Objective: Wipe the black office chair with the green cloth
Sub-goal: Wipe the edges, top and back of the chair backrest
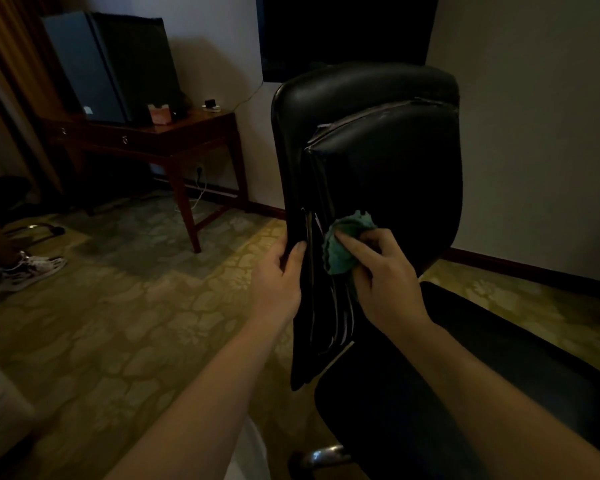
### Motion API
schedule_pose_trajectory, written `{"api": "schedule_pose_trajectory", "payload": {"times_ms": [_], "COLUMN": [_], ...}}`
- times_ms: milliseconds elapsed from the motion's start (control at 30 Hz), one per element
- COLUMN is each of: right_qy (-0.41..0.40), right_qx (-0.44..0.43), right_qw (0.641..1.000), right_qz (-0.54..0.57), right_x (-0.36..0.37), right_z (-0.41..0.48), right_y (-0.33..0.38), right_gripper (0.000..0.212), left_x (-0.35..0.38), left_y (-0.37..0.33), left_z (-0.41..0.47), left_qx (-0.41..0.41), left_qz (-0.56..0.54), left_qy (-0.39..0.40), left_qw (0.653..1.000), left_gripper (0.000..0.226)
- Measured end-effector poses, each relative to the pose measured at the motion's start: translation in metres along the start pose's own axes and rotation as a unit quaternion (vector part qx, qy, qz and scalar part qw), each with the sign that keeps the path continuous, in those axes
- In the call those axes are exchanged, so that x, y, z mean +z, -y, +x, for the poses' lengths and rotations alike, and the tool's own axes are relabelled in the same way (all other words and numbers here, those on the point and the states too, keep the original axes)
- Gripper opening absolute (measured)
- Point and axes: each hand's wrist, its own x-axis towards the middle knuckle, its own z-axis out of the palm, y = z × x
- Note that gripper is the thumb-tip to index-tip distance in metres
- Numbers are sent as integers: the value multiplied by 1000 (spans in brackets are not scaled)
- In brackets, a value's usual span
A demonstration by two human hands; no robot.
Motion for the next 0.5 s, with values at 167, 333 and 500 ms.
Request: {"api": "schedule_pose_trajectory", "payload": {"times_ms": [167, 333, 500], "right_qy": [31, 36, 4], "right_qx": [4, 18, 2], "right_qw": [1000, 999, 1000], "right_qz": [0, 3, 12], "right_x": [9, 11, 0], "right_z": [-40, -58, -16], "right_y": [-13, -16, -2], "right_gripper": [50, 49, 46], "left_x": [-5, -2, -2], "left_y": [18, 25, 25], "left_z": [-12, -18, -17], "left_qx": [-21, -16, -25], "left_qz": [31, 42, 33], "left_qy": [33, 20, 33], "left_qw": [999, 999, 999], "left_gripper": [31, 31, 33]}}
